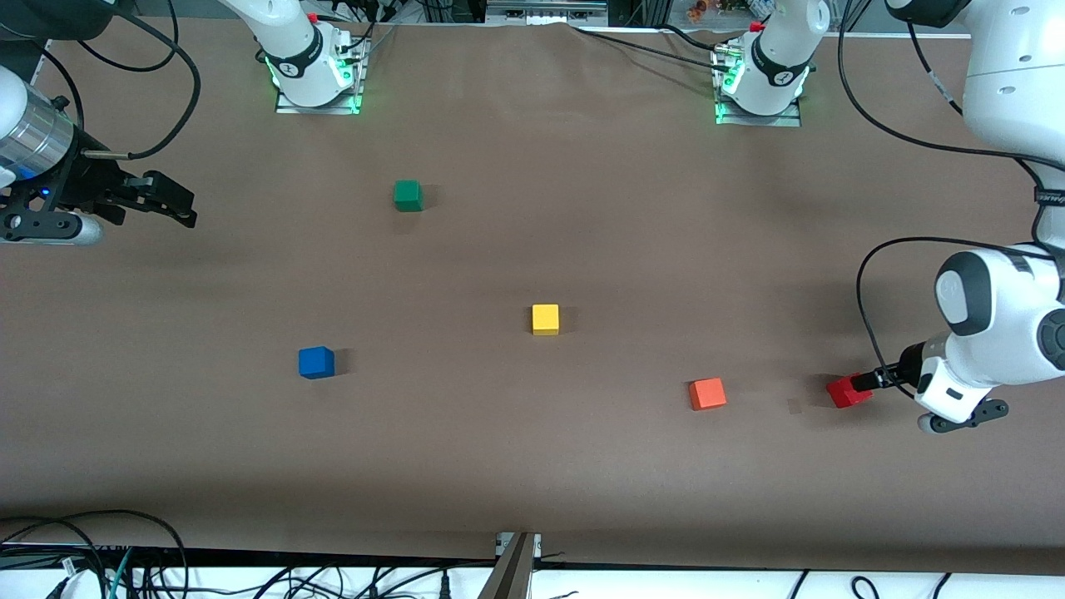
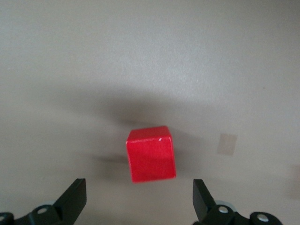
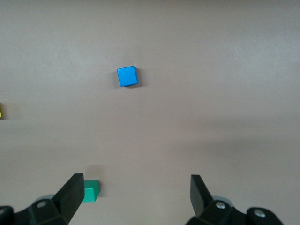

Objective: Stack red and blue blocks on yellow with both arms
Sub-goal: 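Lower the left gripper and grasp the red cube, then lift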

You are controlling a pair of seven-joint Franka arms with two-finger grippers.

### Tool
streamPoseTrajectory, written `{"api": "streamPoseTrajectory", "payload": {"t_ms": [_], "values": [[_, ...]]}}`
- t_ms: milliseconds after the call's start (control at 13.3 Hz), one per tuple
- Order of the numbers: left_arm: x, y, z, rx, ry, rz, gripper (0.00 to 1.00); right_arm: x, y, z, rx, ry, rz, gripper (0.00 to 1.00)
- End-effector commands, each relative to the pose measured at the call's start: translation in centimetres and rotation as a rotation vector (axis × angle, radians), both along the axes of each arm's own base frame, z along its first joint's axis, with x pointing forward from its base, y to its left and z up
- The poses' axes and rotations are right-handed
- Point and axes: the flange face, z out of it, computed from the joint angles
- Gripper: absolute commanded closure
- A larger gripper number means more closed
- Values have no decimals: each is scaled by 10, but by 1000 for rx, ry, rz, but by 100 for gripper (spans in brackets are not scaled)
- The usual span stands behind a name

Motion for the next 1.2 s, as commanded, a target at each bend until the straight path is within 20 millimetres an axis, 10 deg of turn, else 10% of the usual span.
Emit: {"api": "streamPoseTrajectory", "payload": {"t_ms": [0, 675, 1125], "values": [[6, -10, -16, 8, -33, 38, 0, 2, 0, 5, 14, -4, -18, 0], [-1, -10, -52, 2, -21, 49, 5, 2, 0, 5, 14, -4, -18, 0], [4, -10, -39, 12, -39, 28, 100, 2, 0, 5, 14, -4, -18, 0]]}}
